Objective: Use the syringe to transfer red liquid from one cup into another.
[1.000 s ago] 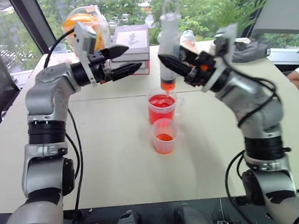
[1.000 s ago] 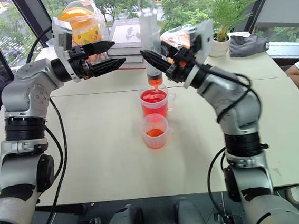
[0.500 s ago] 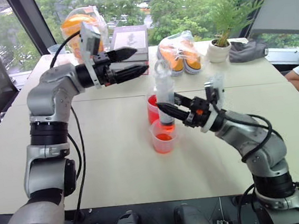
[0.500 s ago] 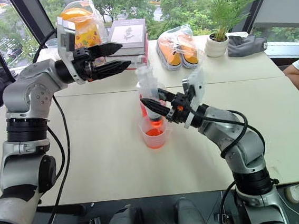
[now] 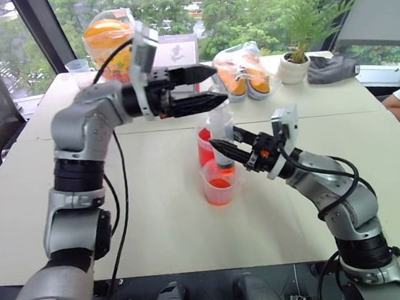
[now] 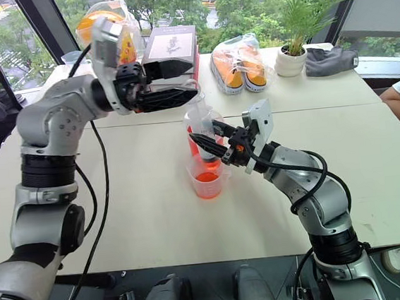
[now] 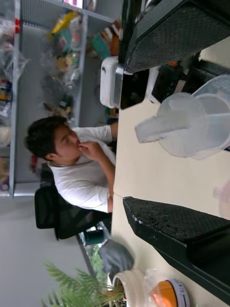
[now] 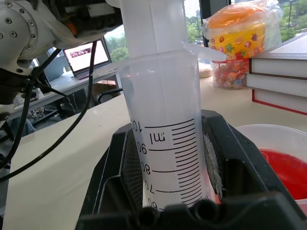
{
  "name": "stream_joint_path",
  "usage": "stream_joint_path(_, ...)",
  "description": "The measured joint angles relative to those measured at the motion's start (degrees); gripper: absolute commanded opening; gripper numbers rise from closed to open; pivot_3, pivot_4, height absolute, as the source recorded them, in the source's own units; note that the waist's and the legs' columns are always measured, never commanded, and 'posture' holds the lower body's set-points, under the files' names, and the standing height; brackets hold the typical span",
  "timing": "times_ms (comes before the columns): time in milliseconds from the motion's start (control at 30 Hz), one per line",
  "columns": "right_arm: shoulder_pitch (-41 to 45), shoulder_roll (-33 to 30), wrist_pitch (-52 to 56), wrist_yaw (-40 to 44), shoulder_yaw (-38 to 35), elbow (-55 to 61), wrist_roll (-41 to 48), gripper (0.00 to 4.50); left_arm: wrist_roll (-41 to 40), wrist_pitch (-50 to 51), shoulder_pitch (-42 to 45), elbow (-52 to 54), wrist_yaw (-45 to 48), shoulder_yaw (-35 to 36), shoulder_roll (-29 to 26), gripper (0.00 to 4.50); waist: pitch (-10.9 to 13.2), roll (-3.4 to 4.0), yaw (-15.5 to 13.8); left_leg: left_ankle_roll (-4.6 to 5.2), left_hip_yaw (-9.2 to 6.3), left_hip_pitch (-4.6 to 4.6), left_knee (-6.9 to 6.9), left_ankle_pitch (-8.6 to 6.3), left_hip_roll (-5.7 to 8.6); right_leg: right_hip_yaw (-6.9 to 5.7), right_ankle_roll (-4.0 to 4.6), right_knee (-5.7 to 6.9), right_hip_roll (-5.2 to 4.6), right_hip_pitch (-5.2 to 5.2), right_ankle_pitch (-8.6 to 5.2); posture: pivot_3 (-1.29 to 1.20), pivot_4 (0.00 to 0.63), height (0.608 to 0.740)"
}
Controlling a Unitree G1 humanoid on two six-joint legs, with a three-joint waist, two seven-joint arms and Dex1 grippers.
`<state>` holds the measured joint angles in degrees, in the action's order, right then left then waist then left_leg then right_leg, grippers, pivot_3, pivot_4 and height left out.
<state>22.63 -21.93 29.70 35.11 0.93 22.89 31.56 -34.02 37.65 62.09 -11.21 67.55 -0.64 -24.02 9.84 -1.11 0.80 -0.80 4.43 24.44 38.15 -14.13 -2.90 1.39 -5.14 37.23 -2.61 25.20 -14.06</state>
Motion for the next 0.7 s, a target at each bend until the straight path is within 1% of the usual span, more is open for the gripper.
stream_joint_path(100,0.0,0.0,0.0,0.0,0.1,-0.1,-0.1,1.38,1.0,-0.9,0.0,-0.6,-1.3,-0.8,1.4,1.88,0.0,0.00,0.1,0.00,-0.01,0.00,0.00,0.00,0.00,0.01,0.00,0.01,0.02,0.01,0.00,0.00,0.150,0.740)
stream_joint_path(133,0.0,0.0,0.0,0.0,0.1,-0.1,-0.1,1.38,1.1,-1.0,0.0,-0.8,-1.6,-0.8,1.8,1.21,0.0,0.00,0.1,0.00,-0.02,-0.01,0.00,0.00,0.00,0.00,0.00,0.01,0.02,0.01,0.00,0.00,0.150,0.740)
stream_joint_path(167,0.0,0.0,0.0,-0.1,0.0,-0.2,-0.2,1.38,1.0,-1.0,0.0,-0.9,-1.5,-0.9,1.9,0.83,0.0,0.00,0.1,0.00,-0.02,-0.01,0.00,0.00,0.00,0.00,0.00,0.01,0.02,0.01,0.00,0.00,0.150,0.740)
stream_joint_path(200,0.1,0.0,-0.1,-0.4,-0.1,-0.5,-0.4,1.38,1.0,-1.0,0.0,-1.0,-1.5,-0.9,2.1,0.32,0.0,0.00,0.1,0.00,-0.02,0.00,0.00,0.00,0.00,0.00,0.00,0.00,0.02,0.01,0.00,0.00,0.150,0.740)
stream_joint_path(233,0.1,0.0,-0.1,-0.5,-0.2,-0.7,-0.7,1.38,0.9,-0.9,0.0,-1.1,-1.4,-1.0,2.4,0.06,0.0,0.00,0.0,0.00,-0.02,0.00,0.00,0.00,0.00,0.01,0.00,0.00,0.02,0.00,0.00,0.00,0.150,0.740)
stream_joint_path(467,0.2,-0.1,0.5,-0.1,0.2,-0.6,-0.9,1.38,0.8,-0.9,-1.7,1.3,-0.6,-0.9,2.1,0.06,0.0,0.00,0.1,0.00,-0.03,0.00,-0.01,0.00,0.00,0.00,0.00,0.01,0.02,0.01,0.00,0.00,0.150,0.740)
stream_joint_path(700,2.5,-0.1,5.7,-1.2,0.1,0.0,2.1,1.38,1.1,-1.2,-3.2,2.6,-0.6,-0.7,1.7,0.06,0.0,0.00,0.0,0.00,-0.02,0.00,0.02,0.00,0.00,0.01,0.00,0.00,0.01,-0.01,0.00,0.00,0.150,0.740)
